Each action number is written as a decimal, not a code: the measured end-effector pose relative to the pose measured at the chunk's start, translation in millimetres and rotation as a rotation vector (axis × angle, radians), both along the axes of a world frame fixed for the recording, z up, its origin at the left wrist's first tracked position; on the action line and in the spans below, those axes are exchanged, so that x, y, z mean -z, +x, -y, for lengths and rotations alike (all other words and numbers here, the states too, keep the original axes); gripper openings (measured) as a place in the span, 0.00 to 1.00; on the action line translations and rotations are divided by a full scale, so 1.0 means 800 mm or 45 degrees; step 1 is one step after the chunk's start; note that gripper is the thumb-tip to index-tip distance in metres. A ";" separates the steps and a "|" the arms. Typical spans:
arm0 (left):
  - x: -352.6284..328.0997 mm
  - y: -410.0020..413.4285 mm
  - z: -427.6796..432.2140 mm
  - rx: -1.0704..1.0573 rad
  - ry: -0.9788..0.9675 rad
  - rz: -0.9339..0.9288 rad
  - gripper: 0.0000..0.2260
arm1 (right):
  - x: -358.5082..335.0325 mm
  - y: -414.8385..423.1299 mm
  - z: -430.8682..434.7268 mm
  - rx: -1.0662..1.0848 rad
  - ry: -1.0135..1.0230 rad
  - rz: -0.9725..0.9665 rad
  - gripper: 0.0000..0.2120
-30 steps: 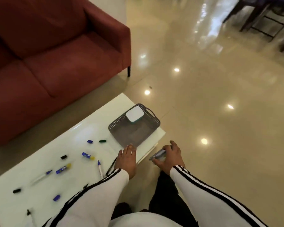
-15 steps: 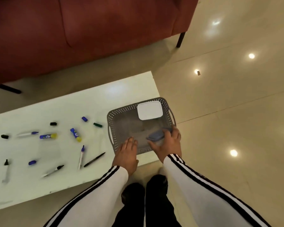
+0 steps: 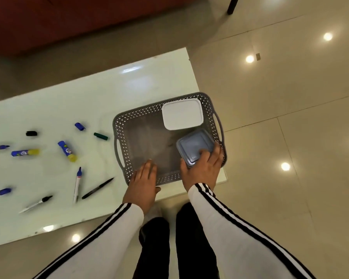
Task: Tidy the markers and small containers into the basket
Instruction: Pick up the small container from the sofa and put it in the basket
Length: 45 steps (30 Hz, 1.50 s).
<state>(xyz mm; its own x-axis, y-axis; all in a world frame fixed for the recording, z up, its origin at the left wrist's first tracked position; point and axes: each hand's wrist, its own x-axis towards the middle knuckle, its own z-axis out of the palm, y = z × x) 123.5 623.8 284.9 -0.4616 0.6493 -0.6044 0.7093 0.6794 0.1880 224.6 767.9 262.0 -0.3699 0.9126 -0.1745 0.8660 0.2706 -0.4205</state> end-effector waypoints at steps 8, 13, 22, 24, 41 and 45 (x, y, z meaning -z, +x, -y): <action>-0.002 0.003 0.004 -0.011 -0.027 0.038 0.37 | -0.001 -0.024 -0.004 0.093 -0.040 0.306 0.33; -0.006 0.000 0.007 -0.007 0.015 0.041 0.38 | -0.001 -0.025 -0.004 0.055 -0.059 0.445 0.37; -0.030 -0.013 0.032 0.040 0.081 -0.024 0.38 | -0.024 -0.032 0.003 0.008 -0.076 0.556 0.41; -0.045 -0.016 0.044 0.042 0.064 -0.027 0.38 | -0.044 -0.032 0.011 -0.028 -0.086 0.541 0.40; -0.312 0.047 0.236 -0.252 -0.005 -0.132 0.35 | -0.326 -0.009 0.207 -1.127 -0.026 0.364 0.32; -0.329 0.047 0.300 -0.423 0.010 -0.182 0.35 | -0.349 -0.019 0.268 -1.372 0.013 0.439 0.32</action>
